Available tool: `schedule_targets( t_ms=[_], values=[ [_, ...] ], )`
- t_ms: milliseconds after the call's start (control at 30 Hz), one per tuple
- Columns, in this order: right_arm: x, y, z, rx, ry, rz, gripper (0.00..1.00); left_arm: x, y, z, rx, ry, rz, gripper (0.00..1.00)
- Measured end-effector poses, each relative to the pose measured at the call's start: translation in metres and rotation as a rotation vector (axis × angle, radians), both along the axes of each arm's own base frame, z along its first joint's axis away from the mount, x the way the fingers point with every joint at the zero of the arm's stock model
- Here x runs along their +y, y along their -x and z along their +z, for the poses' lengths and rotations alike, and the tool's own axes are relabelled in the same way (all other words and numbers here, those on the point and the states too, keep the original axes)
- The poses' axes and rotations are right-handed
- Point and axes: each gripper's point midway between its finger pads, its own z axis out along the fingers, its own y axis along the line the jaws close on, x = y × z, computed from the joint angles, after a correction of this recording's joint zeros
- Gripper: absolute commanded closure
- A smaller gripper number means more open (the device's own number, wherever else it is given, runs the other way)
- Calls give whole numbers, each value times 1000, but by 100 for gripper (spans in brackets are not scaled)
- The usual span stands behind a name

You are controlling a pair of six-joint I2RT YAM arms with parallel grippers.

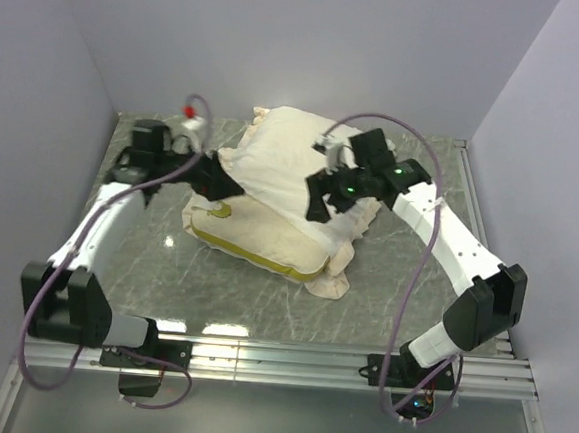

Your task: Put the pillow into the pillowcase

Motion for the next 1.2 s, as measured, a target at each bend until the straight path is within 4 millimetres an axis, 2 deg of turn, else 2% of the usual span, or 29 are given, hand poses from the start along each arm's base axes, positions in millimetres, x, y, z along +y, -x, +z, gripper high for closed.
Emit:
schedule_targets(
  t_ms=[67, 100, 167, 200, 267, 333, 433, 533, 667, 700, 767, 800, 833, 867, 900, 967, 1000, 1100, 1200],
  values=[
    [34, -11, 23, -163, 26, 42, 15, 42, -11, 36, -25, 66, 136, 1],
    [52, -15, 31, -233, 47, 62, 13, 62, -13, 47, -22, 89, 199, 1],
    [86, -18, 36, -337, 86, 103, 11, 93, -19, 56, 6, 117, 313, 1],
    [103, -17, 33, -380, 123, 127, 5, 111, -22, 55, 31, 129, 378, 1],
    [130, -8, 17, -434, 199, 183, 4, 137, -27, 43, 100, 149, 491, 1],
    [151, 9, -9, -463, 292, 257, 2, 165, -28, 25, 170, 164, 610, 1],
    [172, 34, -50, -474, 411, 366, 2, 199, -25, 1, 245, 173, 777, 1],
    [181, 43, -82, -472, 508, 424, 1, 220, -19, -2, 242, 156, 902, 1],
    [180, 25, -122, -498, 648, 423, 2, 233, -17, 7, 195, 136, 970, 1],
    [178, 21, -128, -508, 678, 422, 20, 236, -17, 6, 194, 138, 978, 1],
    [175, 12, -142, -532, 734, 423, 50, 239, -15, -1, 219, 152, 991, 3],
    [173, 8, -146, -536, 756, 421, 80, 239, -13, -9, 244, 162, 997, 7],
    [172, 4, -148, -538, 768, 416, 94, 238, -10, -19, 277, 175, 1005, 9],
    [172, 0, -146, -536, 764, 403, 100, 236, -7, -30, 314, 187, 1010, 12],
    [173, -2, -143, -520, 746, 390, 100, 234, -4, -39, 344, 197, 1014, 16],
    [176, -9, -130, -482, 688, 362, 100, 226, 6, -65, 423, 216, 1022, 17],
    [177, -12, -123, -456, 642, 342, 100, 222, 10, -75, 457, 222, 1024, 12],
    [178, -25, -97, -396, 516, 282, 100, 204, 20, -102, 531, 231, 1012, 5],
    [178, -39, -65, -373, 407, 226, 100, 182, 26, -120, 578, 222, 983, 4]
  ],
)
